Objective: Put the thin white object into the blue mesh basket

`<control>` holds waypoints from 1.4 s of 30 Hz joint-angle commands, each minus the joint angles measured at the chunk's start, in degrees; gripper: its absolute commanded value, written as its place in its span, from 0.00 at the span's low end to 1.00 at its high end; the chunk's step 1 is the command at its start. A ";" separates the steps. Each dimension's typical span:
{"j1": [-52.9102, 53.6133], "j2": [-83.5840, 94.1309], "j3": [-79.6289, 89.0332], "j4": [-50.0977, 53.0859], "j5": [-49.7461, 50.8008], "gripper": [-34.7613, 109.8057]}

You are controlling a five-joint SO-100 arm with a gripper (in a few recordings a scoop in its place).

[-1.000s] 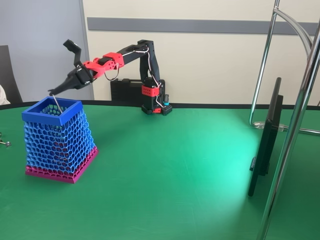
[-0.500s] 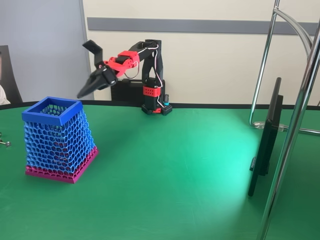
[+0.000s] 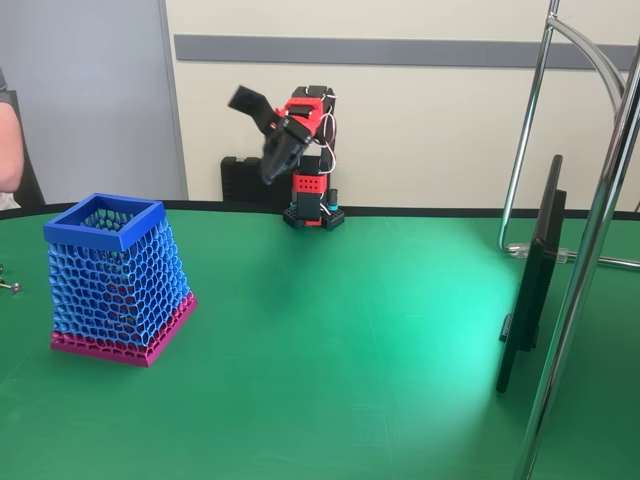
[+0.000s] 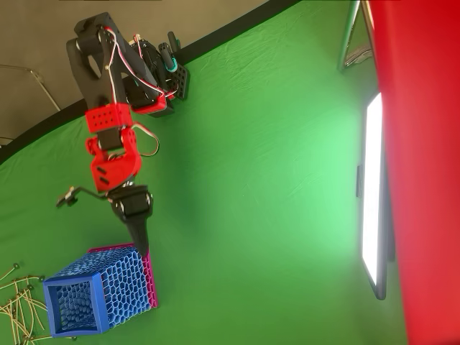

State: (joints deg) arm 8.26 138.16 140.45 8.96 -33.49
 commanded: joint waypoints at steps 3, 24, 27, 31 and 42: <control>-3.34 16.00 9.84 6.59 9.84 0.25; -5.54 52.03 36.21 28.92 28.65 0.24; -5.36 52.12 36.21 31.29 30.50 0.24; -5.62 52.29 36.21 33.75 32.17 0.24; -7.03 52.29 36.21 39.81 34.10 0.25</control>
State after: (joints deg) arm 1.23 190.02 176.22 48.43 0.09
